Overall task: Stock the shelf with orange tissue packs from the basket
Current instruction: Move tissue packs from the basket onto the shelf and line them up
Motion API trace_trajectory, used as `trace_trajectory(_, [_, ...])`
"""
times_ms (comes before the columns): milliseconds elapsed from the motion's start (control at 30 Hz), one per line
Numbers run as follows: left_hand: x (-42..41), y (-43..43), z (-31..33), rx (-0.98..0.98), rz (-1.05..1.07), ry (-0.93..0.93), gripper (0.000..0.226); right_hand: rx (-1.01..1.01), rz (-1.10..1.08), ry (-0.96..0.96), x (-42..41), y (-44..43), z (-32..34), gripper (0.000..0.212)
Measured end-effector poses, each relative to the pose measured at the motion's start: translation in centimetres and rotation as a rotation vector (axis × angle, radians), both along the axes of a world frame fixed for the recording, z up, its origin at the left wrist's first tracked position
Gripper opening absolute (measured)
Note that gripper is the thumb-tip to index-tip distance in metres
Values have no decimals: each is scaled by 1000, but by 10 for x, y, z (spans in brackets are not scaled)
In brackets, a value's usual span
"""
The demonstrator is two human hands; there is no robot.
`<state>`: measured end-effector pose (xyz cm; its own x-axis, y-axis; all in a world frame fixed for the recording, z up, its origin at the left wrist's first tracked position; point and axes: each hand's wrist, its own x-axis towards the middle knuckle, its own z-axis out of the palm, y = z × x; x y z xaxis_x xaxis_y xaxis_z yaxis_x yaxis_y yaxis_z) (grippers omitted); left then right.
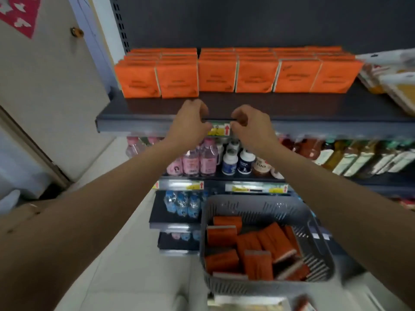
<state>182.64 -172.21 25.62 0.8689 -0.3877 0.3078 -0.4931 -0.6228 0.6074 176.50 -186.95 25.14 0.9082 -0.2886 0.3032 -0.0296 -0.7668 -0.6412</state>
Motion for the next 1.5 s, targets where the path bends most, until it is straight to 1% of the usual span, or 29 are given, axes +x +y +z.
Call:
trace_trajectory(67, [-23, -23, -28, 103, -109, 128, 26, -40, 16, 127, -22, -19, -27, 17])
trace_trajectory(167, [-49, -46, -75, 302, -245, 319, 28, -88, 72, 396, -54, -47, -71, 17])
trace_trajectory(300, [-69, -60, -136, 514, -297, 459, 33, -116, 90, 658, -92, -74, -113, 22])
trace_trajectory(400, [-76, -64, -173, 674, -322, 506, 27, -155, 86, 837, -106, -90, -140, 28])
trace_trajectory(467, [-78, -66, -192, 777, -317, 501, 28, -166, 70, 902, -112, -99, -158, 30])
trace_trajectory(600, [-71, -70, -235, 836, -365, 528, 34, -128, 33, 1009, -115, -116, -202, 30])
trace_trajectory(667, [-61, -71, -263, 855, -371, 555, 27, -115, -8, 1071, -115, -123, -223, 30])
trace_trajectory(700, [-57, -71, -274, 893, -383, 515, 25, -111, -24, 1102, -116, -126, -231, 31])
trace_trajectory(733, [-52, -71, -290, 919, -407, 518, 27, -110, -39, 1122, -115, -128, -241, 32])
trace_trajectory(800, [-46, -73, -321, 919, -465, 561, 39, -90, -68, 1161, -115, -132, -258, 35])
trace_trajectory(867, [-47, -75, -330, 962, -410, 586, 48, -70, -101, 1199, -113, -134, -272, 43])
trace_trajectory(900, [-48, -77, -333, 978, -391, 546, 50, -53, -122, 1218, -113, -134, -277, 49])
trace_trajectory(967, [-50, -79, -338, 981, -357, 554, 48, -6, -138, 1254, -112, -134, -285, 64])
trace_trajectory(1033, [-50, -83, -347, 992, -314, 543, 44, -9, -145, 1278, -110, -134, -294, 69])
trace_trajectory(1067, [-51, -84, -350, 987, -273, 536, 44, 3, -182, 1271, -108, -137, -302, 68])
trace_trajectory(1167, [-51, -86, -357, 1047, -256, 461, 50, -19, -164, 1350, -104, -134, -299, 64])
trace_trajectory(1200, [-50, -86, -359, 1048, -254, 463, 52, 9, -174, 1356, -104, -132, -301, 61])
trace_trajectory(1233, [-50, -86, -359, 1056, -241, 471, 54, 32, -195, 1348, -106, -133, -291, 59])
trace_trajectory(1267, [-49, -87, -359, 1058, -242, 495, 56, 76, -209, 1348, -102, -128, -299, 61])
trace_trajectory(1333, [-50, -88, -350, 1002, -279, 585, 52, 152, -175, 1270, -97, -133, -316, 68])
trace_trajectory(1367, [-49, -88, -346, 945, -331, 673, 47, 169, -154, 1248, -94, -138, -330, 61])
trace_trajectory(1400, [-48, -88, -342, 908, -356, 717, 44, 184, -169, 1204, -93, -140, -330, 48])
trace_trajectory(1433, [-46, -88, -335, 905, -354, 699, 43, 144, -177, 1211, -91, -140, -318, 34])
trace_trajectory(1467, [-45, -89, -325, 905, -323, 661, 43, 122, -175, 1217, -91, -136, -295, 26])
trace_trajectory(1500, [-43, -89, -315, 887, -297, 633, 42, 89, -185, 1212, -92, -130, -271, 26])
